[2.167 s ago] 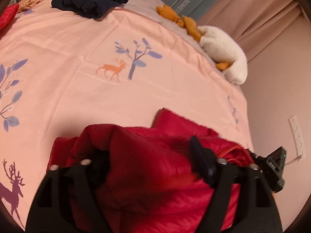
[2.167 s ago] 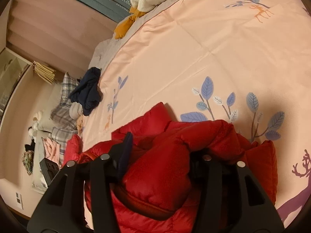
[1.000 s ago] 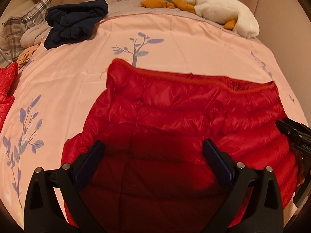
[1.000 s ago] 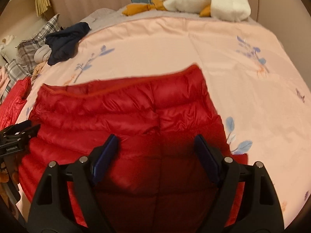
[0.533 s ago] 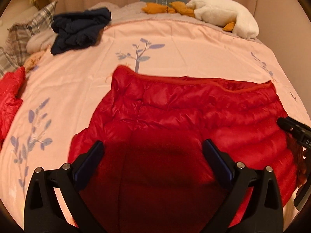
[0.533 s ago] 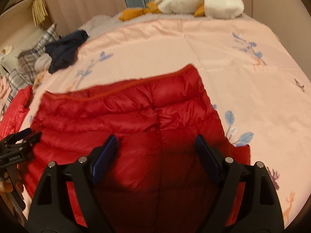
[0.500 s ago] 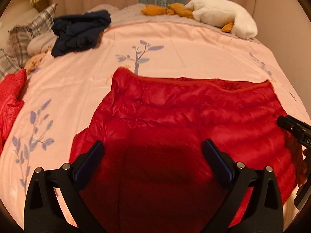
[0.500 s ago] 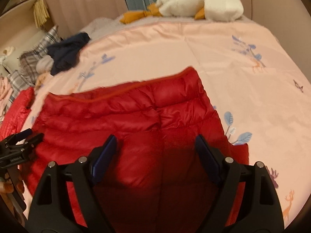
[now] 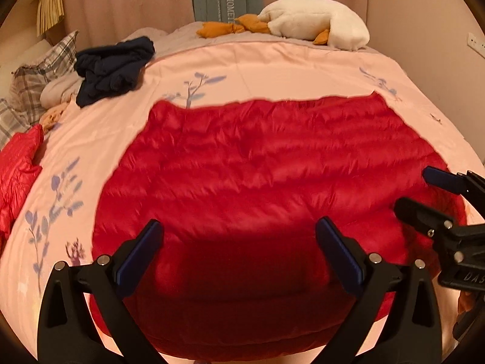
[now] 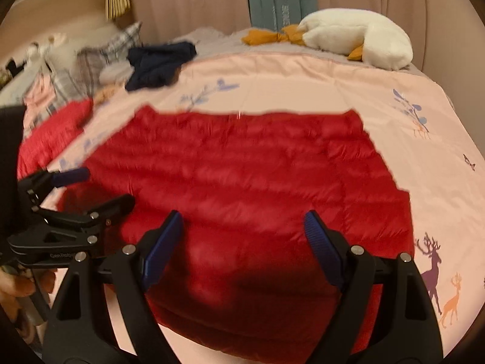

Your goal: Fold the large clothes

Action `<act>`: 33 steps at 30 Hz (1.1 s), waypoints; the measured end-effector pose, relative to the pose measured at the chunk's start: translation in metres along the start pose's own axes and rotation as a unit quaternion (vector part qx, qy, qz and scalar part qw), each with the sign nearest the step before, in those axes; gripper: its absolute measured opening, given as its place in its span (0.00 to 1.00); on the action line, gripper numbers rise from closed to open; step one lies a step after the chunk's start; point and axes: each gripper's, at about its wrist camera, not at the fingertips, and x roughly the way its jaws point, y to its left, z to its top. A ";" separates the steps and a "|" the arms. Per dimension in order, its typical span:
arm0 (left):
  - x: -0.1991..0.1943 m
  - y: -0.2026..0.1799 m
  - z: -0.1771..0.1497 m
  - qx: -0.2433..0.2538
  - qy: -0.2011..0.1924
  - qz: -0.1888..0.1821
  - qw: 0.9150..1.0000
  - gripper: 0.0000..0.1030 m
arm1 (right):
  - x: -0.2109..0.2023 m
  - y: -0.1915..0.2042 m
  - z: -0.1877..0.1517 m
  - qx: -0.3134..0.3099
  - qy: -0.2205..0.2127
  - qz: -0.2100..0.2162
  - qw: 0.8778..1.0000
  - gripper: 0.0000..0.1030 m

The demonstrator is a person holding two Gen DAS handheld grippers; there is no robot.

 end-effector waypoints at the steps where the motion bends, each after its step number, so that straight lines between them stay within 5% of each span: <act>1: 0.001 0.002 -0.002 -0.004 0.001 -0.001 1.000 0.99 | 0.001 -0.001 -0.003 0.000 0.001 -0.007 1.000 0.81; 24: -0.022 0.044 -0.036 -0.056 0.011 0.022 0.998 0.99 | -0.037 -0.097 -0.046 0.144 0.006 -0.088 0.986 0.80; 33: -0.041 0.022 -0.043 -0.037 -0.010 0.009 0.999 0.99 | -0.066 -0.053 -0.040 0.089 -0.047 -0.032 0.994 0.80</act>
